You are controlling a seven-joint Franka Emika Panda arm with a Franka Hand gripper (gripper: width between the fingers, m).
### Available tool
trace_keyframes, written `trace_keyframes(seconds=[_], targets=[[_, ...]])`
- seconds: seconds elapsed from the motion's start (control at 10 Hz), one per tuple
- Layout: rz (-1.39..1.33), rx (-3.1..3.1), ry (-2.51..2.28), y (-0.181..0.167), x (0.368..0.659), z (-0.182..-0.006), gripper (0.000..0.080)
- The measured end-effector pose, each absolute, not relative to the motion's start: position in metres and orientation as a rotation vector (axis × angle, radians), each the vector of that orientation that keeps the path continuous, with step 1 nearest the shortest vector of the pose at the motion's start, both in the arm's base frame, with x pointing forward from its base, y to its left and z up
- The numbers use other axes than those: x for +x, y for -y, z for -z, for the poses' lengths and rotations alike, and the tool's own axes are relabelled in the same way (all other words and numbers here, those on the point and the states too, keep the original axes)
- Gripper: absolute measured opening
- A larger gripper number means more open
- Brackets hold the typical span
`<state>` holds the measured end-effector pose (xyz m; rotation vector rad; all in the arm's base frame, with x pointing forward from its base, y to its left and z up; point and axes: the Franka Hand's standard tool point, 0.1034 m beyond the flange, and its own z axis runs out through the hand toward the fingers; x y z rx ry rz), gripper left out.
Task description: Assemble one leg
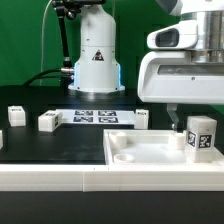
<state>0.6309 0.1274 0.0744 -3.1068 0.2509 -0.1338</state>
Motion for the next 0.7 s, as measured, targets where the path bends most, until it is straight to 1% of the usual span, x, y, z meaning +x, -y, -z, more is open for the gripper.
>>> trace_keyframes(seconds=[0.1,0.5,0.6,0.7], targets=[[0.138,-3.126,-0.128,-0.1259,0.6309,-0.0737,0.0649],[0.134,-3.149,0.077,-0.1218,0.6257,-0.0675,0.0649],[0.134,-3.149,0.068,-0.1219,0.6258,-0.0676,0.0533],[0.134,-3.149,0.069,-0.1219,0.6258,-0.0676,0.0399]])
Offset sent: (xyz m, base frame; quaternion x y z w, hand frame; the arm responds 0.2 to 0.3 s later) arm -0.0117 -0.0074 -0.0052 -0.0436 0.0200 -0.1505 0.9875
